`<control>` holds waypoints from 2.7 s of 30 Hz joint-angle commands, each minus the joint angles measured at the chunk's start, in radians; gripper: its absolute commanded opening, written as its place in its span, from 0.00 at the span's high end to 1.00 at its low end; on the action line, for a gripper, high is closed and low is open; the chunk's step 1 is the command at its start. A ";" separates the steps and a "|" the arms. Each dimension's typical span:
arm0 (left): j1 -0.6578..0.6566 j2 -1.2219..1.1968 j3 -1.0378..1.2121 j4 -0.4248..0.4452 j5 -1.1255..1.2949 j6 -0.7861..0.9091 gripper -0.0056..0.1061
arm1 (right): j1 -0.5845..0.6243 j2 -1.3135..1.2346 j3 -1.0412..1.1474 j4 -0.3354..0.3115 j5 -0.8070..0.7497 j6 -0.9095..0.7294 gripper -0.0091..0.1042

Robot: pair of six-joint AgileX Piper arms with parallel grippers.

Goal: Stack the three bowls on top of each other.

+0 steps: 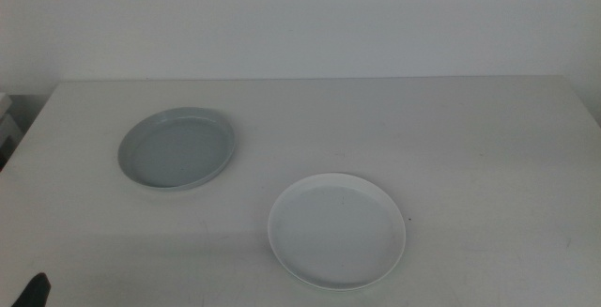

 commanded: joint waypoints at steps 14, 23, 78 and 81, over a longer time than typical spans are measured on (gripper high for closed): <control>0.001 0.365 -0.548 -0.003 0.165 -0.038 0.23 | -0.001 0.005 -0.022 0.005 -0.068 -0.010 0.42; 0.001 0.792 -1.034 -0.003 0.483 -0.034 0.23 | -0.001 0.005 -0.022 0.005 -0.068 -0.010 0.42; 0.161 2.044 -1.696 -0.327 0.570 0.444 0.04 | -0.001 0.005 -0.022 0.005 -0.068 -0.010 0.42; 0.161 2.073 -1.696 -0.337 0.557 0.446 0.05 | -0.001 0.005 -0.022 0.005 -0.068 -0.010 0.42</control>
